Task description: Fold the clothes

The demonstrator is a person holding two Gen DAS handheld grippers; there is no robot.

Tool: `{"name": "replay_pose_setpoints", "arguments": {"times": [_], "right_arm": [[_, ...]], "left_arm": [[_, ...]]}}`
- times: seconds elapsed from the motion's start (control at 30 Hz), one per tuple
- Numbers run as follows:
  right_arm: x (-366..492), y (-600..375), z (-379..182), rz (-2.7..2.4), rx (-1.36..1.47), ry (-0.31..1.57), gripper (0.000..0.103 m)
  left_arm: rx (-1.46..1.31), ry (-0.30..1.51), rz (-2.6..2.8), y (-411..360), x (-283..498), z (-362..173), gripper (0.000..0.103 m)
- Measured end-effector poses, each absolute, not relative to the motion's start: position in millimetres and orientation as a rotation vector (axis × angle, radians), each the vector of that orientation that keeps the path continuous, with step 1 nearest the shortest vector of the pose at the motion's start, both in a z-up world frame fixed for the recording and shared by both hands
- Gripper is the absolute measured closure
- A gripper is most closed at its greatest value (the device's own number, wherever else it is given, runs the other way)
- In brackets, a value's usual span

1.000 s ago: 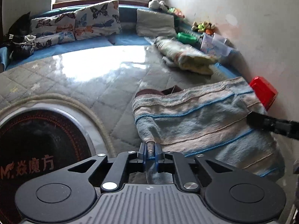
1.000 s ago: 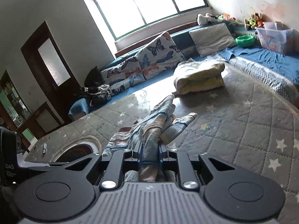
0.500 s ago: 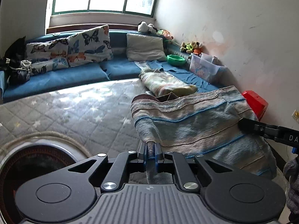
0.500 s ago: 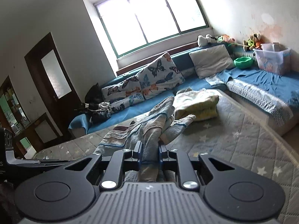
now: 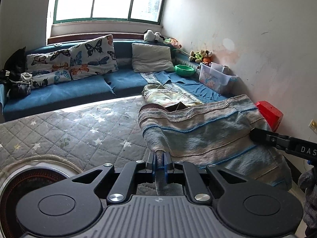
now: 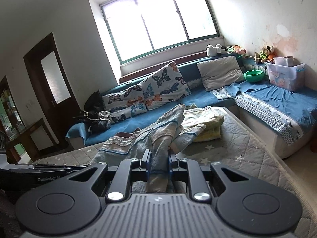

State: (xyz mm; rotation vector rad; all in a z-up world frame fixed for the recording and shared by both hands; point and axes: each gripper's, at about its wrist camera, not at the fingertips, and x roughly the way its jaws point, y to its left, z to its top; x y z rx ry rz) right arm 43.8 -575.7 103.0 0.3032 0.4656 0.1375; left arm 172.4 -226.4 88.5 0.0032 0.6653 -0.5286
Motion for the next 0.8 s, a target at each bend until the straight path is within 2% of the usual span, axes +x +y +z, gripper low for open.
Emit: {"name": "replay_pose_setpoints", "arguments": {"times": [0.6,0.8], "right_arm": [[72.0,-582.8,40.1,0.125,0.324,0.620,0.087],[78.0,-585.9,15.5,0.081,0.316,0.703,0.084]], "left_arm": [[0.021,0.826,-0.496,-234.5,197.7,22.2,0.094],[0.034,0.864,-0.479,-231.8,201.9,4.1,0.094]]}}
